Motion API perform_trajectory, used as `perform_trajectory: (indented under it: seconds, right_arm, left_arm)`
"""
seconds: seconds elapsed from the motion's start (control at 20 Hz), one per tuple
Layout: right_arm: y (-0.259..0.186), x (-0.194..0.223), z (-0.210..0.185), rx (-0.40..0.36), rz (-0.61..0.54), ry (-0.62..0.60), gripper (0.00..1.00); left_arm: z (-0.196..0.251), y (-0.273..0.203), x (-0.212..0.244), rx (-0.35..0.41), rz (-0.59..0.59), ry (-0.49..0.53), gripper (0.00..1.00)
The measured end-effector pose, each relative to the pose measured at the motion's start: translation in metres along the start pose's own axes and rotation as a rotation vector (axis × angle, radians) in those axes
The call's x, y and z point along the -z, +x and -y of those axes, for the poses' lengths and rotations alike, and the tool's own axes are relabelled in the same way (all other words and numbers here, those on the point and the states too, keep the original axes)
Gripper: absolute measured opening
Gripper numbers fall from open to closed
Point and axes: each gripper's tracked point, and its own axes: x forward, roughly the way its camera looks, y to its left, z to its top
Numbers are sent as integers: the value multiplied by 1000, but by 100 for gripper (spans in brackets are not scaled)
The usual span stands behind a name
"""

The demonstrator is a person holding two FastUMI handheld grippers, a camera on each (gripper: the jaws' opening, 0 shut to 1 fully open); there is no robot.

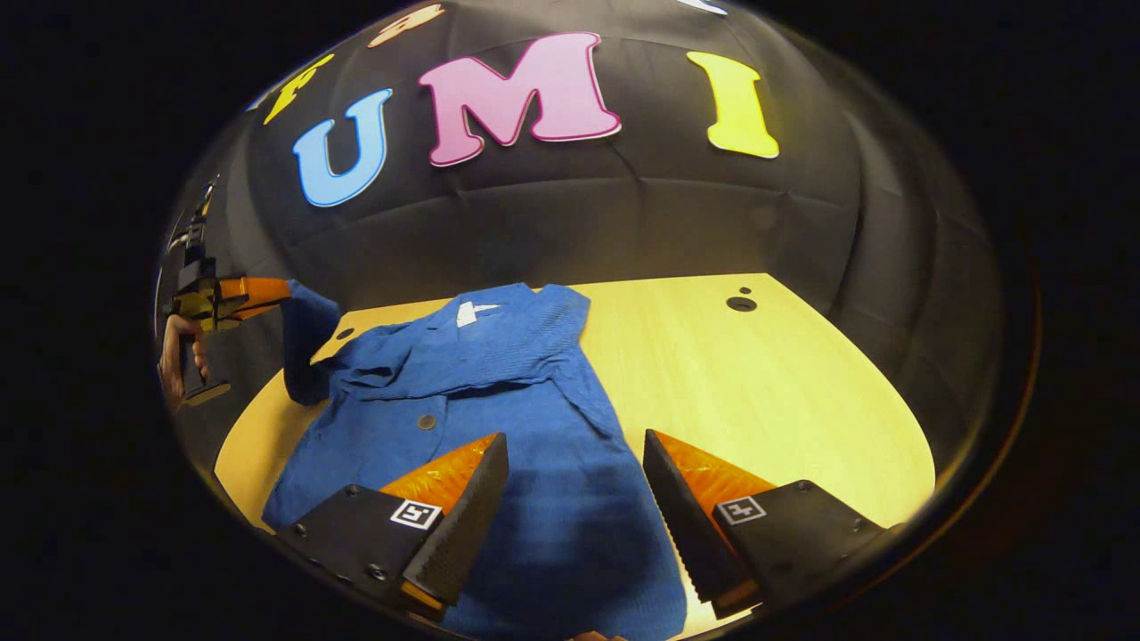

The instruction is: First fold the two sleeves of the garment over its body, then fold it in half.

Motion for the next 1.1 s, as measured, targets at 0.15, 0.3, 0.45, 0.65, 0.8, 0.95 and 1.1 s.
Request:
perform_trajectory:
  seconds: [0.15, 0.3, 0.45, 0.65, 0.8, 0.95, 1.1]
  right_arm:
    - [-1, 0, 25, 33, -6, 23, 96]
    - [-3, 3, 52, 70, -14, 43, 96]
    - [-8, 5, 78, 103, -20, 69, 96]
    - [-14, 15, 101, 138, -40, 94, 96]
    - [-18, 26, 106, 149, -62, 117, 96]
    - [-22, 36, 99, 138, -88, 128, 96]
    - [-30, 50, 86, 127, -135, 96, 96]
  left_arm:
    - [85, 24, 18, 139, -40, -16, 0]
    - [152, 45, 44, 239, -77, -56, 0]
    - [201, 70, 67, 298, -110, -63, 0]
    - [236, 96, 97, 323, -153, -106, 4]
    - [249, 105, 114, 330, -193, -157, 48]
    - [228, 95, 131, 251, -257, -87, 84]
    - [188, 63, 140, 174, -281, 44, 85]
